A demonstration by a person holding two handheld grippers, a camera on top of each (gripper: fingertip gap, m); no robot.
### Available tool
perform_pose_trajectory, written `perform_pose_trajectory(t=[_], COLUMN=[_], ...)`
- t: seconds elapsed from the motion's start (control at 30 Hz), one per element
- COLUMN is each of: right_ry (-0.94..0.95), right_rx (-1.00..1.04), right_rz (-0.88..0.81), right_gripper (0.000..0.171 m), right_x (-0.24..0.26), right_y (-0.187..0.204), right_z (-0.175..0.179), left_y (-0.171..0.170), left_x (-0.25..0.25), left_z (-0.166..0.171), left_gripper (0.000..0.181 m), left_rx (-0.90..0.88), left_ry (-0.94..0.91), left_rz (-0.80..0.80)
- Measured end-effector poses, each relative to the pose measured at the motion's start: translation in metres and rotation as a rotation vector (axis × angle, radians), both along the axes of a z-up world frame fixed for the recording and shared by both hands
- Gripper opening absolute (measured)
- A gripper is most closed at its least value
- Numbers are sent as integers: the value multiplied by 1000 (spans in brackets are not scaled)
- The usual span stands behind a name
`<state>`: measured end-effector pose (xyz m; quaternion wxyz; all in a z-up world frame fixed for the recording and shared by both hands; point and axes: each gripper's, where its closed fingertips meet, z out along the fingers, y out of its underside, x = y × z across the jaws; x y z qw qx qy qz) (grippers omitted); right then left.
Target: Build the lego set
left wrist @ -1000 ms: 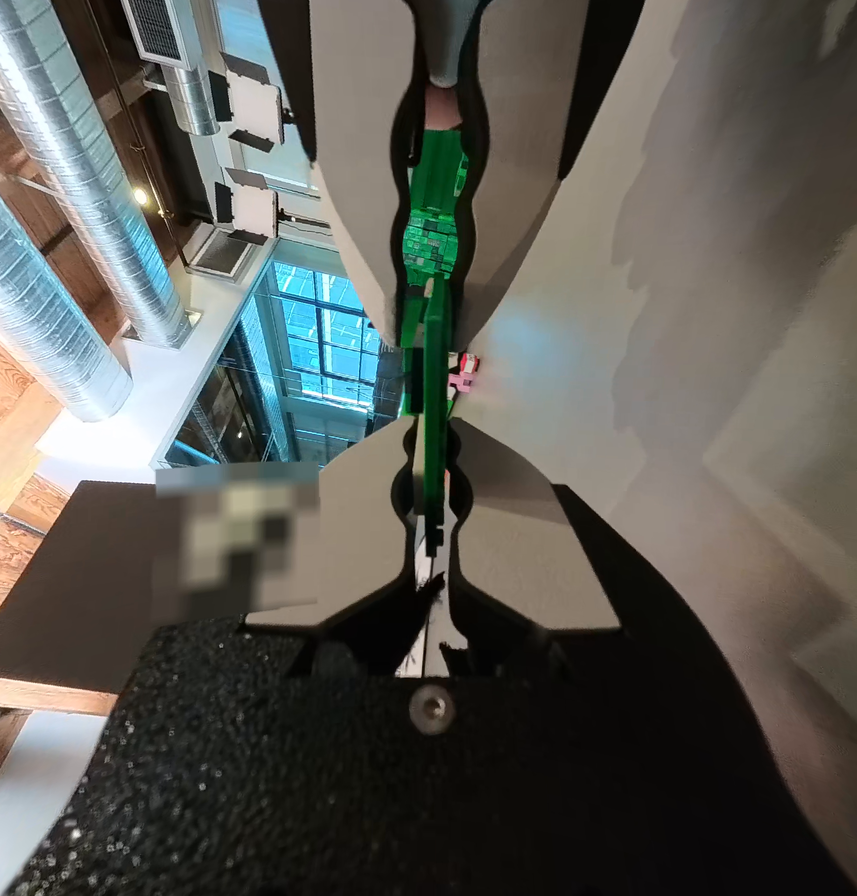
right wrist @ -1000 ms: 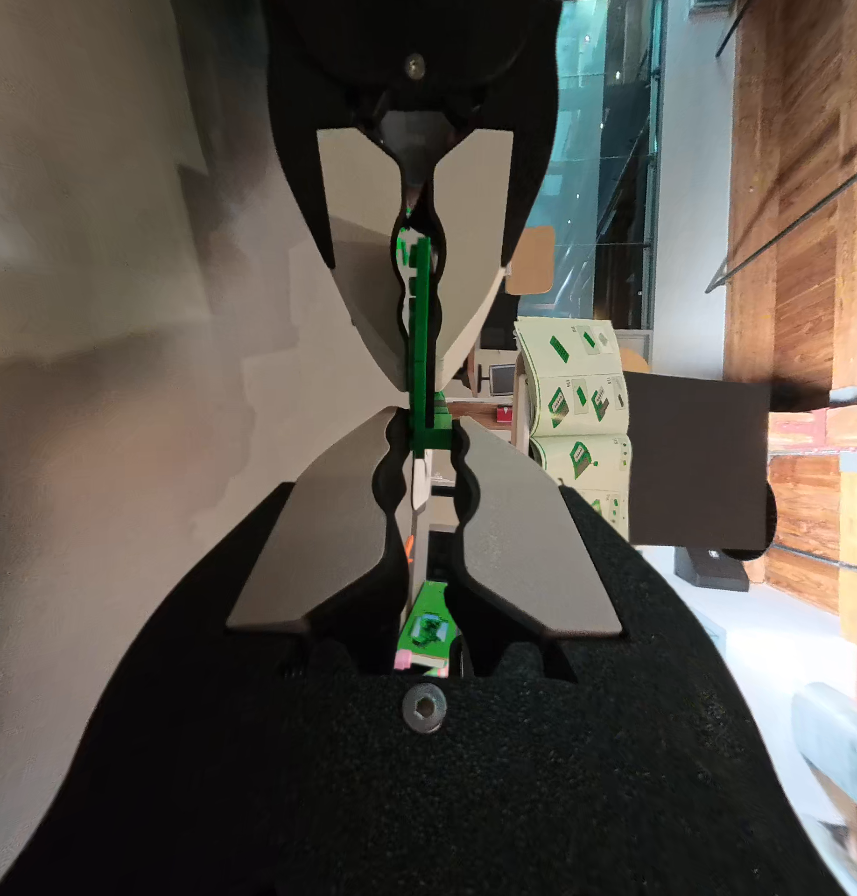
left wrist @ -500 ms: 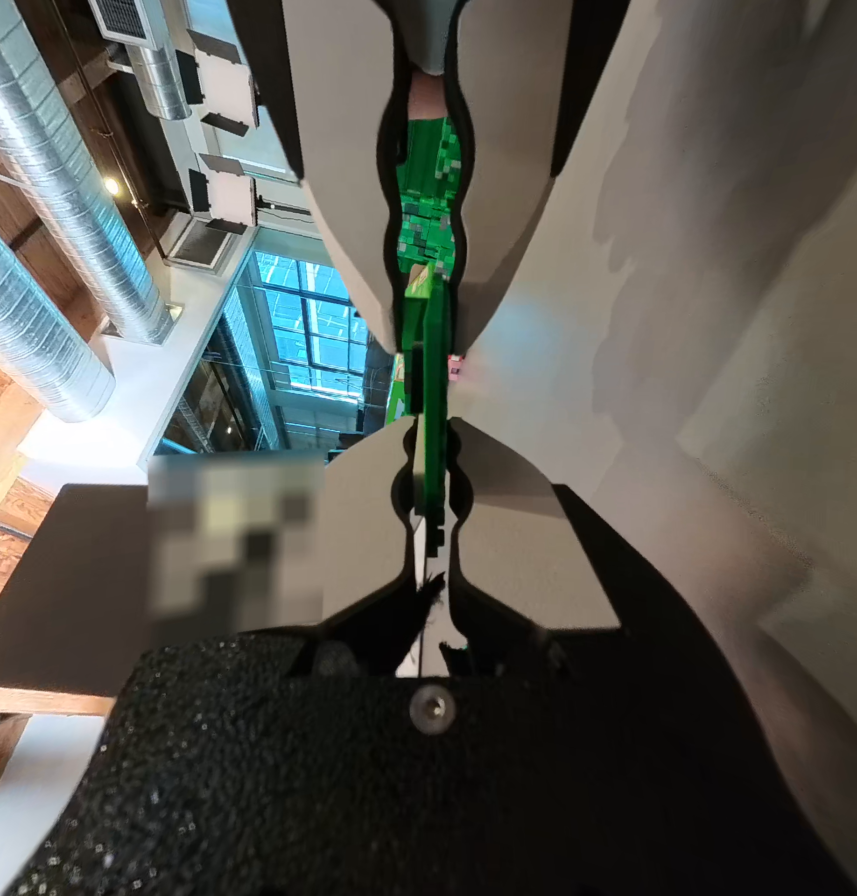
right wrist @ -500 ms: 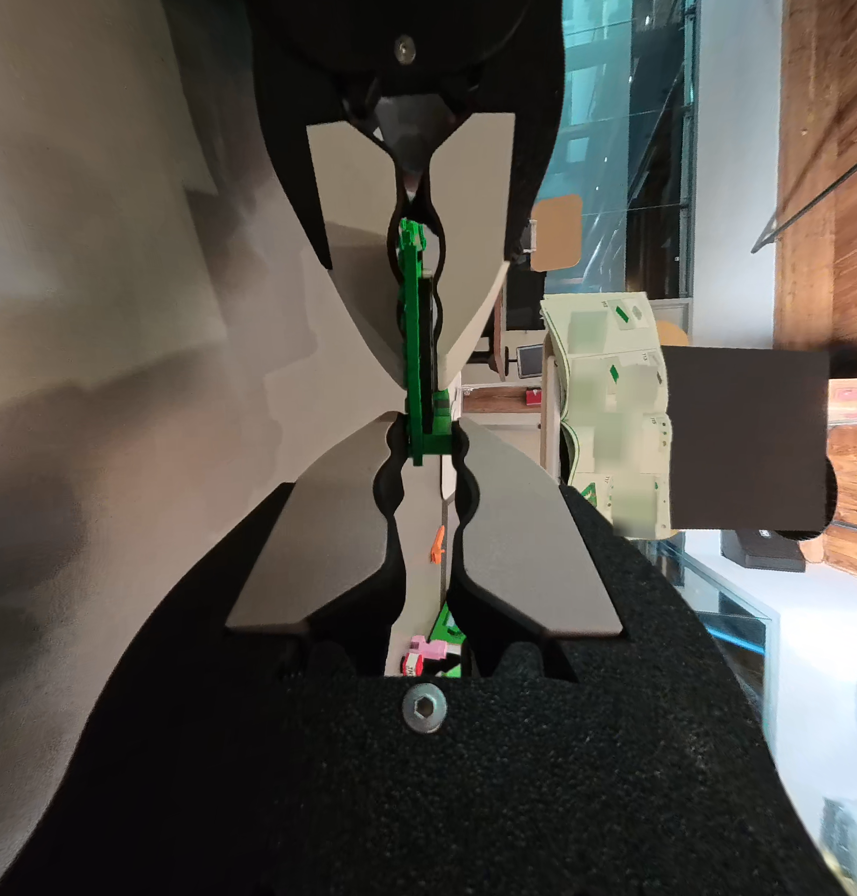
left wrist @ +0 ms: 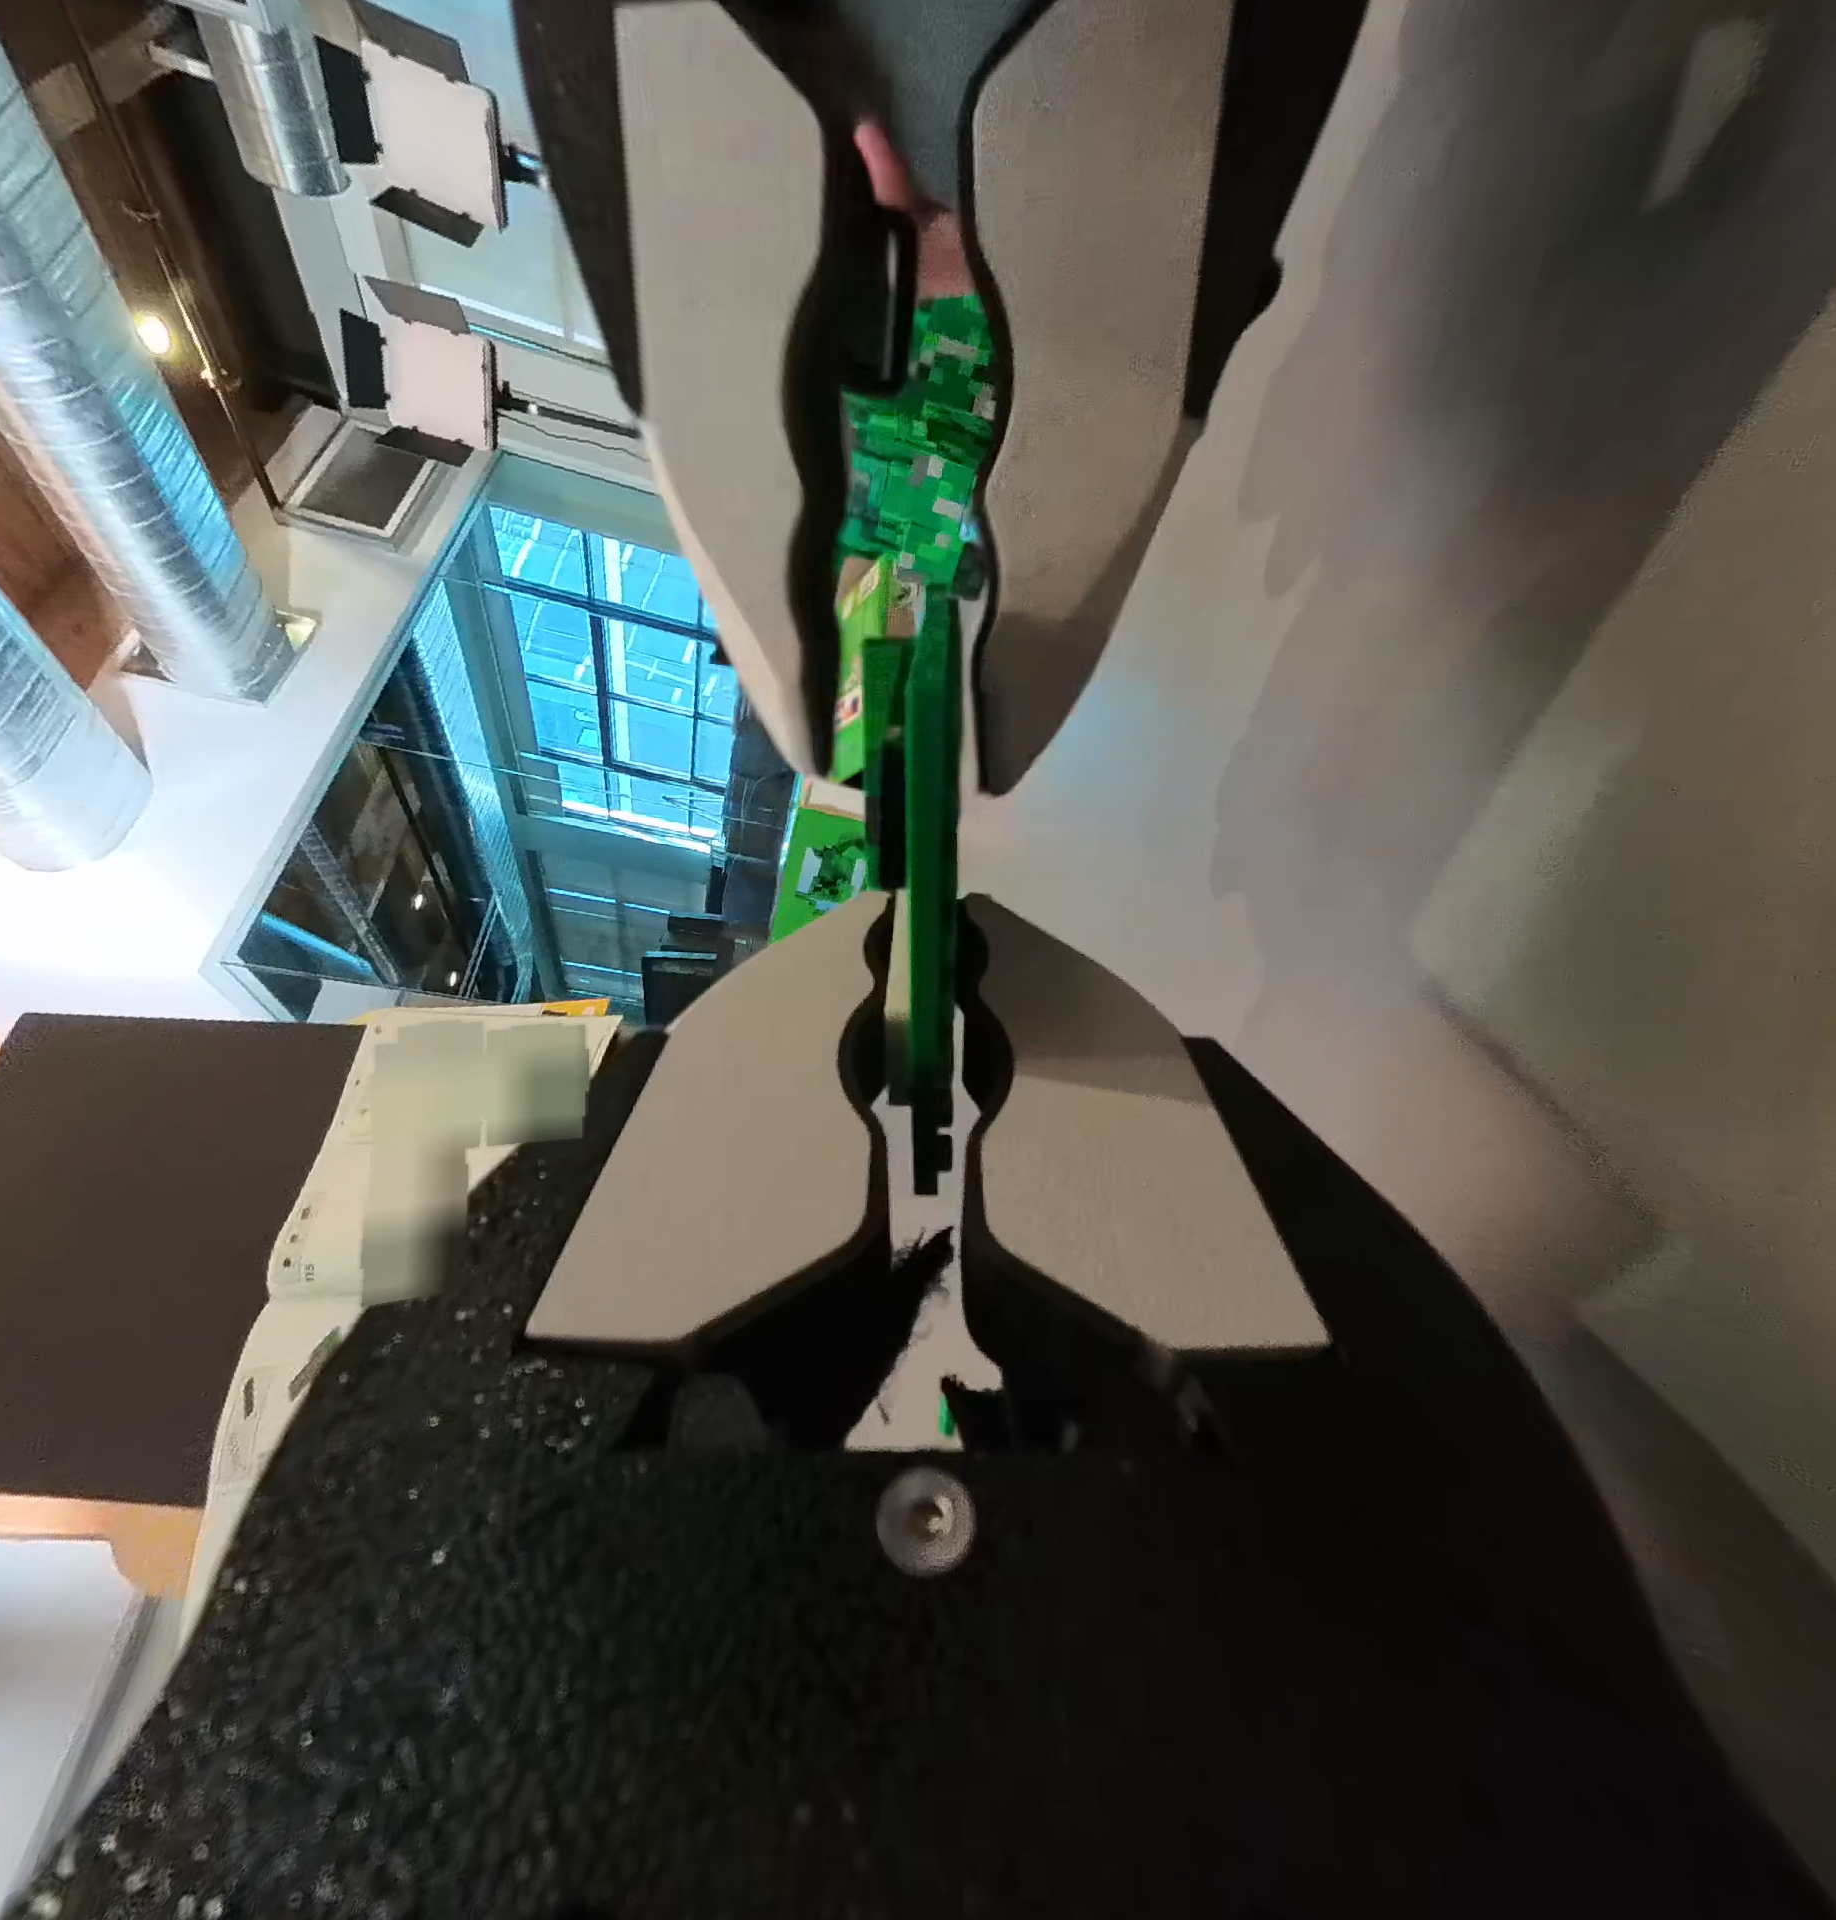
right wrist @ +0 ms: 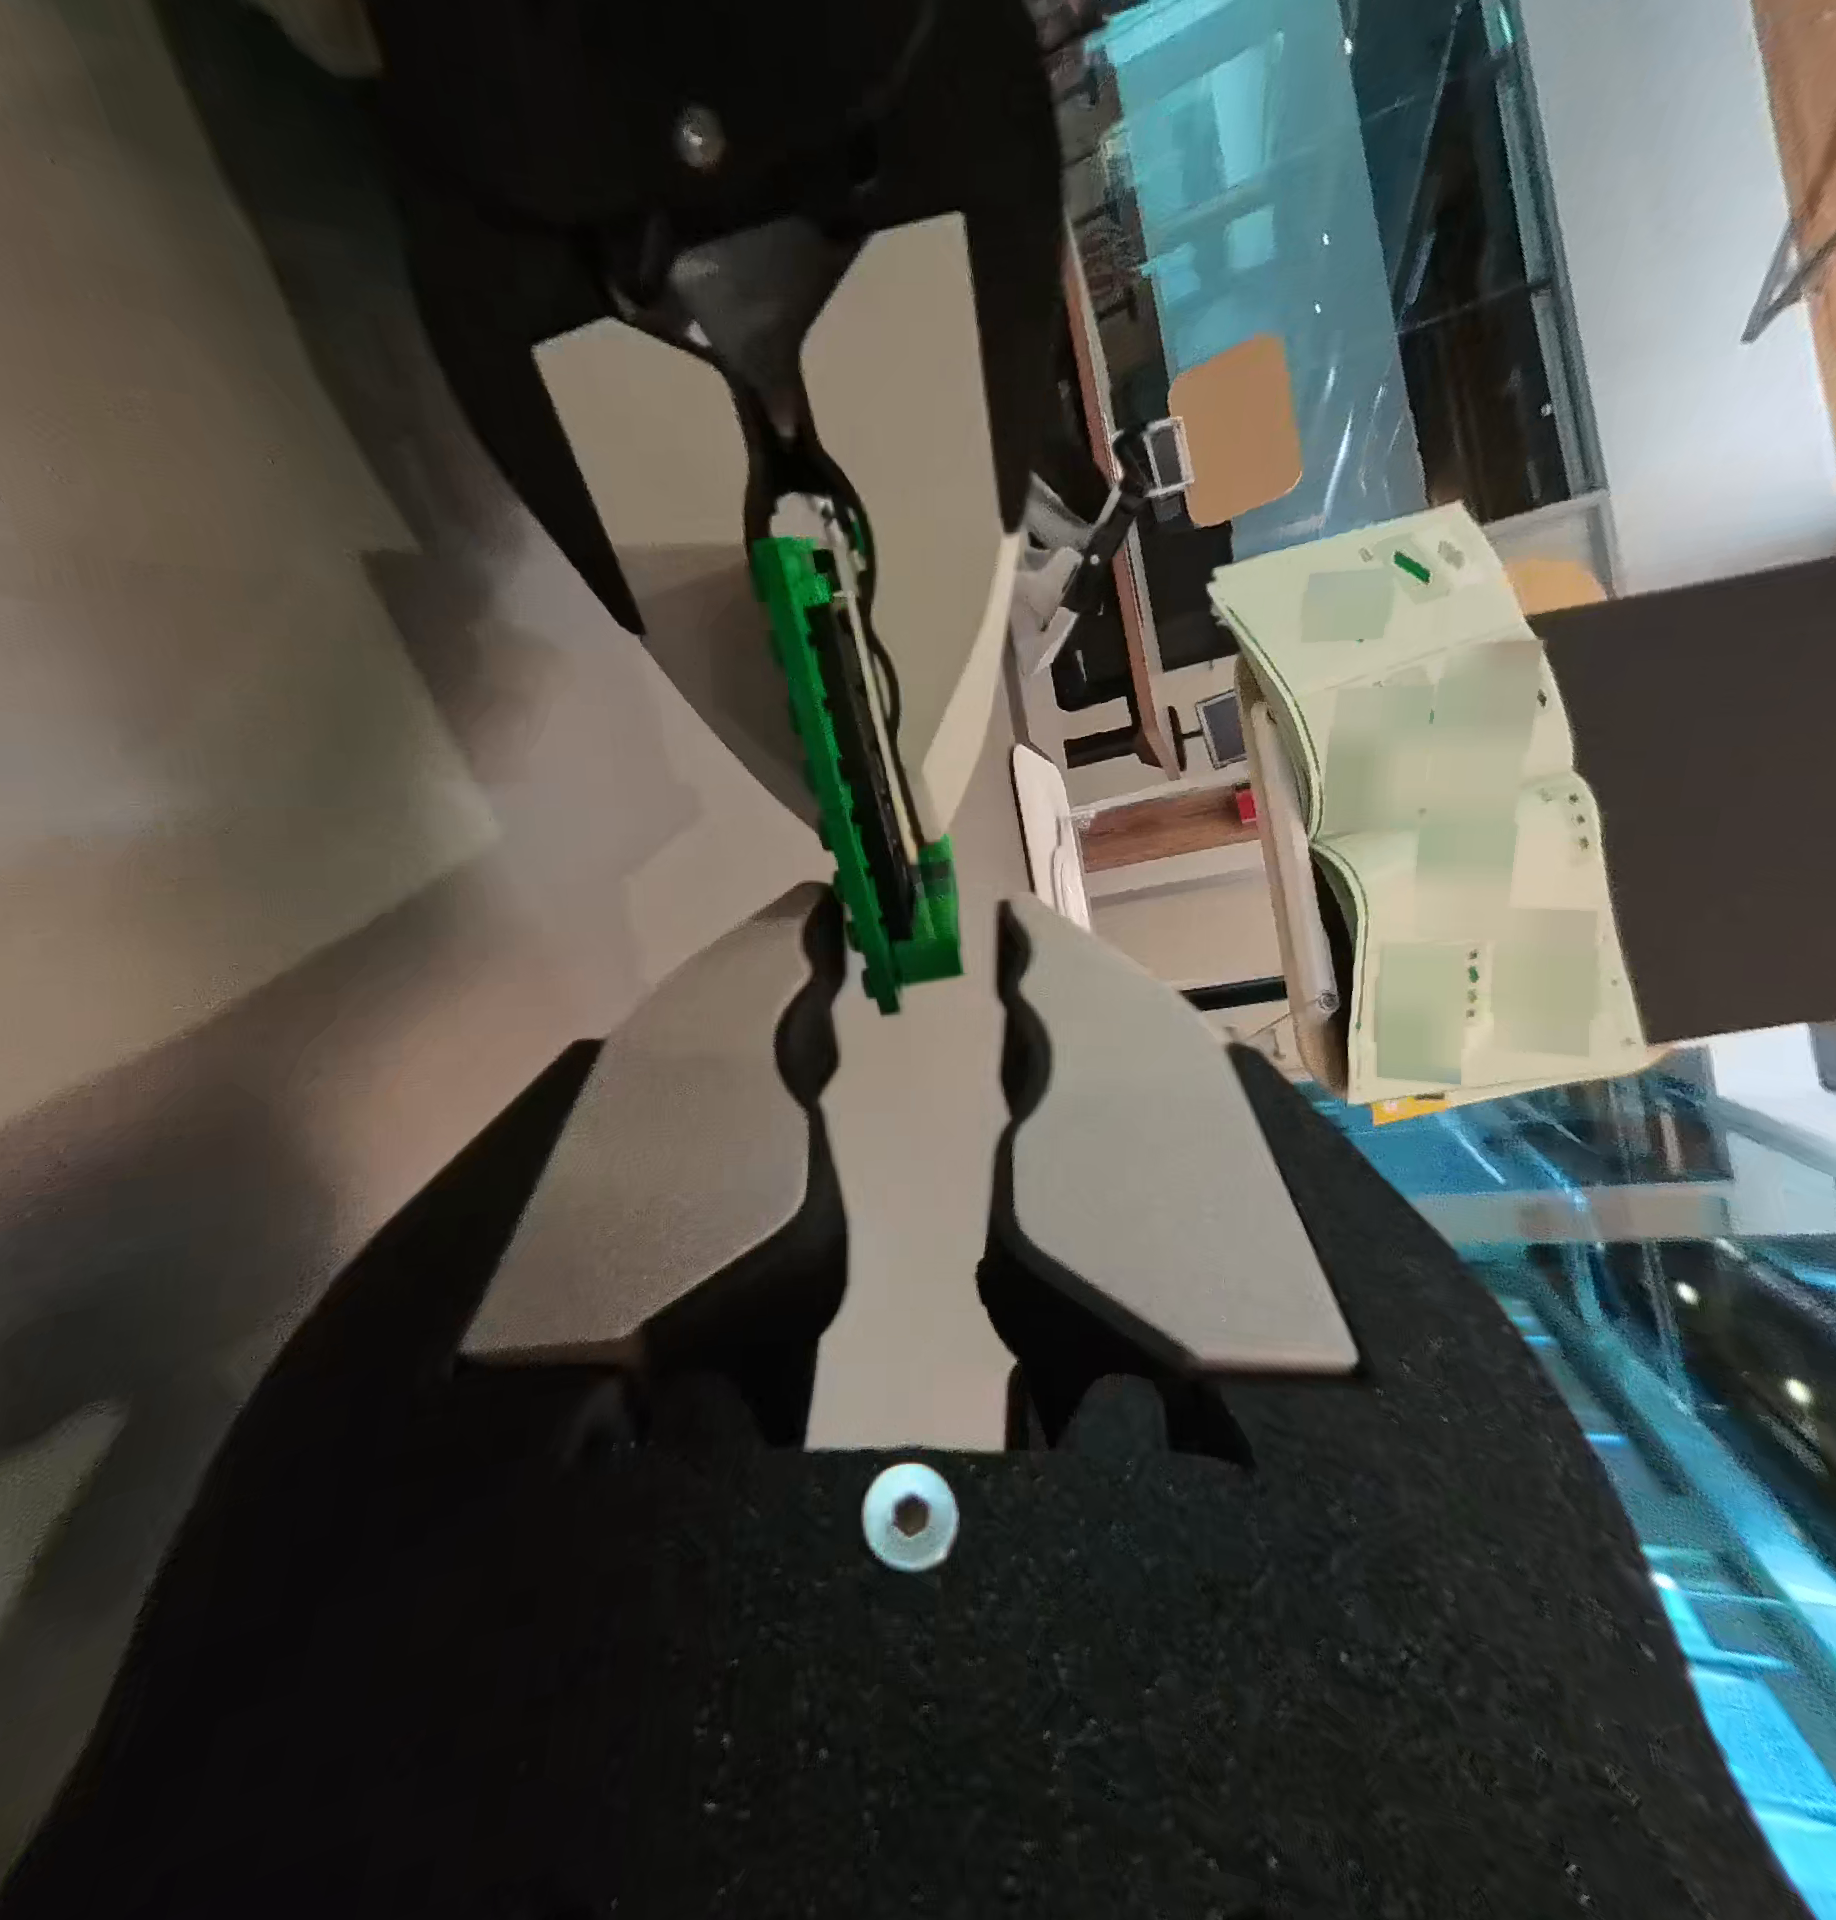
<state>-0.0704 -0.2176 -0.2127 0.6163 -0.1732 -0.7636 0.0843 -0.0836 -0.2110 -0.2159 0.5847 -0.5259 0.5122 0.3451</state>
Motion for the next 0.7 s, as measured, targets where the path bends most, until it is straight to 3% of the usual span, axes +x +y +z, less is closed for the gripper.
perform_pose_trajectory(t=[0.1, 0.27, 0.57, 0.63, 0.7], right_ry=[7, 22, 10, 24, 44], right_rx=[-19, 80, 84, 65, -45], right_rz=[6, 43, 39, 28, -1], right_gripper=[37, 16, 16, 32, 38], right_x=[4, 8, 4, 4, 5], right_y=[3, -2, 3, 10, 22], right_z=[1, -1, -6, -8, -10], left_y=[1, 2, 5, 5, 4], left_x=[-3, -1, -7, -13, -19], left_z=[-2, -3, -4, -2, -1], left_gripper=[8, 8, 8, 8, 8], left_rx=[-9, -20, -9, 20, 38], left_ry=[9, 2, 48, 82, 102], left_rz=[8, 3, 37, 62, 78])
